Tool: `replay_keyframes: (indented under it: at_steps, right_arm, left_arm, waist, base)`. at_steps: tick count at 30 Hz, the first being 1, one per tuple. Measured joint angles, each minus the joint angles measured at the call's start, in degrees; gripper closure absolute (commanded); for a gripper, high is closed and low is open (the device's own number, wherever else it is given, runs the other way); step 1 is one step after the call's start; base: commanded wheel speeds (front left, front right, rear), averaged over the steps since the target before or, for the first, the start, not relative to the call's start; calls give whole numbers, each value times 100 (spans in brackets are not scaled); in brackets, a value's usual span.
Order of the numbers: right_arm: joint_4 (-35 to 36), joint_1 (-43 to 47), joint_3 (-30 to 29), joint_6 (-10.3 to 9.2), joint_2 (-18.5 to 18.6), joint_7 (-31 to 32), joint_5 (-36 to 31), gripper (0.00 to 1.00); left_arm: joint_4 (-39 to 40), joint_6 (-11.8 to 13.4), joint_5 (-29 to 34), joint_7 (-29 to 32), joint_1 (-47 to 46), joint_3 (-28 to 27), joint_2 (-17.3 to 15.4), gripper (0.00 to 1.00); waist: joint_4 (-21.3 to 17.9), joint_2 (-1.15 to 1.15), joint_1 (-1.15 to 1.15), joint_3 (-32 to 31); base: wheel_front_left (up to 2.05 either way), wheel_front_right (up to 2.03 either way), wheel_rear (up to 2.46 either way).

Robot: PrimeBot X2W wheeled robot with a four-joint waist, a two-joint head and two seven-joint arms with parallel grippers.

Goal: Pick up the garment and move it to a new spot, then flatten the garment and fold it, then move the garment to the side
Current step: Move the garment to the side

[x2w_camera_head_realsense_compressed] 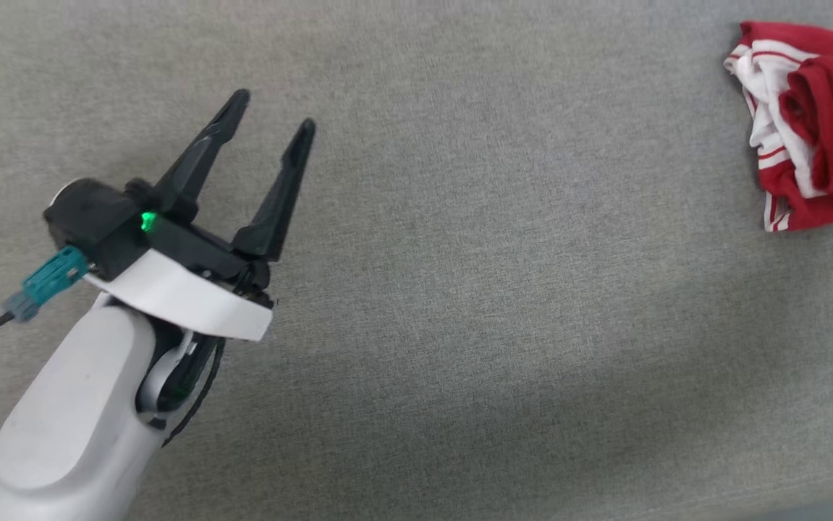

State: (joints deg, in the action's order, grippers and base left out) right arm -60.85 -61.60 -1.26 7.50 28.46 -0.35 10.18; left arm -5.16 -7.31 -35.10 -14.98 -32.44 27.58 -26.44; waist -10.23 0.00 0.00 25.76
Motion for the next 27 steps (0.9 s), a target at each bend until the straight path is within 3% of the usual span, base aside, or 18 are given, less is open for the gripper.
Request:
replay_keyframes:
  at_steps: [14,27]
  right_arm:
    - [809,893,678,0,-654,-1020,666,0]
    - [1980,2470,905,0,-1003,-1421,1026,0]
  left_arm:
    - [-96,0,142,0,1084,-1059,183,0]
    - [-73,0,631,0,2255,-2008,564,0]
  waist:
    - [271,0,0,-786]
    - [671,0,0,-1685]
  base:
    - [0,0,0]
    - [0,0,0]
